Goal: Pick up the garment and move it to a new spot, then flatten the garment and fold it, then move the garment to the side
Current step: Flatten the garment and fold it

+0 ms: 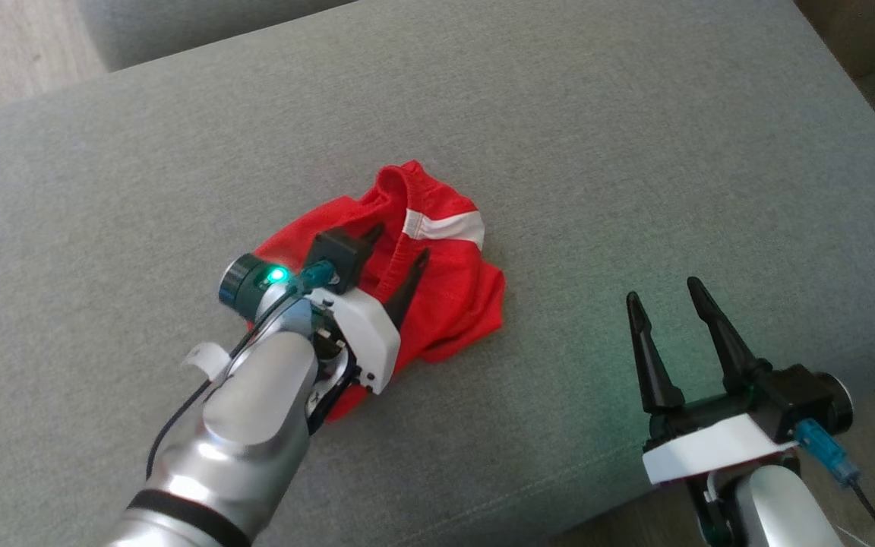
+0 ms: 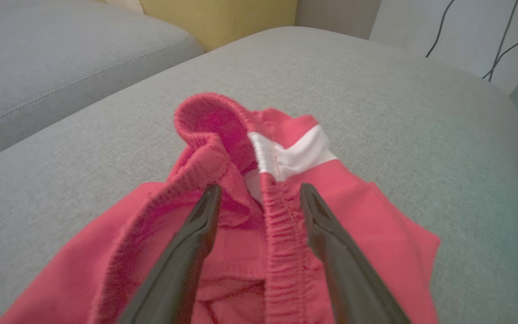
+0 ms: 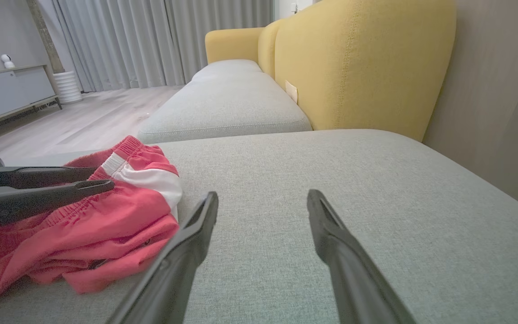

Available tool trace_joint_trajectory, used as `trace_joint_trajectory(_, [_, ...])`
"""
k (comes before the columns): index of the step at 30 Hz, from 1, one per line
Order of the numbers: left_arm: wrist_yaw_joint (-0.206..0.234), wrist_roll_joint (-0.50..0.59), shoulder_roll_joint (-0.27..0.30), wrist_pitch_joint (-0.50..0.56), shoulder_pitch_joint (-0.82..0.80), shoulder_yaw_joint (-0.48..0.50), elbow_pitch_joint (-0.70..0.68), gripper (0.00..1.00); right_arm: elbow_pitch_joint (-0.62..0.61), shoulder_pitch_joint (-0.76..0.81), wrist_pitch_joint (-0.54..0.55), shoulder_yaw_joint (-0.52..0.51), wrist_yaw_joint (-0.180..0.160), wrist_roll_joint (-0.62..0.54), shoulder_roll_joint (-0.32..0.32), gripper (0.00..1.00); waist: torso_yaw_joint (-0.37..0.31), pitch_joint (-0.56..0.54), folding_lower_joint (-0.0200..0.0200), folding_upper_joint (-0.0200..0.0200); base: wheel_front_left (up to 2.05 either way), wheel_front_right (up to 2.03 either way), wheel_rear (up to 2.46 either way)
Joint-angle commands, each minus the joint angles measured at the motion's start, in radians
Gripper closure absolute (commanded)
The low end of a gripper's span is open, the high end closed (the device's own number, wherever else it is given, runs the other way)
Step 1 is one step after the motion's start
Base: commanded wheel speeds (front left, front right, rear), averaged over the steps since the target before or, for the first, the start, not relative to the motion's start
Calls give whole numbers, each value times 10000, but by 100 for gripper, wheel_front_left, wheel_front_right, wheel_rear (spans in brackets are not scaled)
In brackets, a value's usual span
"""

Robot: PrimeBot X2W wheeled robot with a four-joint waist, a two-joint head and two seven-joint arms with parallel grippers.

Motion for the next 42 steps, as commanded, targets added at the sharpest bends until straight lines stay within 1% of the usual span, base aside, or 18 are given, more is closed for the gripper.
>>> trace_joint_trajectory(1, [-11,-121,84,-118,-666,108,-285,3,-309,-308,-109,193,-7,89,-36,0,-61,8,-1,0,0,0,0])
trace_joint_trajectory(2, [-17,-179,84,-143,-724,42,-300,3,-303,-310,-109,207,-7,107,-36,0,-97,15,-1,0,0,0,0])
trace_joint_trajectory(4, [-24,-269,84,-164,-844,-72,-296,7,-293,-318,-109,233,-7,162,-36,0,-182,39,-1,0,0,0,0])
trace_joint_trajectory(5, [-25,-298,84,-164,-910,-124,-273,11,-292,-324,-109,240,-7,197,-36,0,-225,53,-1,0,0,0,0])
trace_joint_trajectory(6, [-23,-327,84,-167,-975,-161,-248,19,-288,-332,-109,259,-7,219,-36,0,-271,69,-1,0,0,0,0])
trace_joint_trajectory(7, [-20,-339,84,-172,-1038,-197,-211,41,-282,-341,-109,270,-7,242,-36,0,-322,85,-1,0,0,0,0])
trace_joint_trajectory(8, [-17,-348,84,-179,-1098,-225,-158,59,-281,-348,-109,271,-7,271,-36,0,-364,103,-1,0,0,0,0])
trace_joint_trajectory(9, [-12,-362,84,-170,-1146,-241,-79,82,-278,-356,-109,269,-7,295,-36,0,-409,120,-1,0,0,0,0])
trace_joint_trajectory(10, [-15,-373,84,-126,-1188,-267,25,100,-284,-361,-109,243,-7,322,-36,0,-447,135,-1,0,0,0,0])
trace_joint_trajectory(18, [-42,-719,85,-38,-1386,-315,426,100,-305,-361,-109,3,-7,410,-36,0,-511,83,-1,0,0,0,0])
trace_joint_trajectory(22, [-105,-1446,85,-218,-1536,-347,-142,100,-297,-350,-109,59,-7,492,-36,0,-458,-170,-1,0,0,0,0])
trace_joint_trajectory(26, [-124,-2459,117,102,-2125,-761,-1187,100,-303,-304,-109,135,-7,595,-36,0,-375,-543,-1,0,0,0,0])
trace_joint_trajectory(28, [-126,-3059,290,413,-2551,-1002,-1858,100,-301,-242,-109,148,-7,629,-36,0,-308,-777,-1,0,0,0,0])
trace_joint_trajectory(29, [-126,-3059,290,413,-2551,-1002,-1858,100,-301,-242,-109,148,-7,629,-36,0,-308,-777,-1,0,0,0,0])
trace_joint_trajectory(33, [-128,-4368,794,1137,-3312,-1283,-3195,100,-184,-13,-109,148,-7,646,-36,0,-132,-1446,-1,0,0,0,0])
trace_joint_trajectory(37, [-129,-5458,1173,1739,-3892,-1154,-4262,100,-185,114,-109,160,-7,648,-36,0,160,-1881,-1,0,0,0,0])
trace_joint_trajectory(40, [-128,-6091,1434,2049,-3741,-940,-4847,100,-253,161,-109,80,-7,601,-36,0,467,-2078,-1,0,0,0,0])
trace_joint_trajectory(42, [-72,-6317,1702,2238,-3265,-933,-5185,100,-319,206,-109,19,-7,548,-36,0,733,-2125,-1,0,0,0,0])
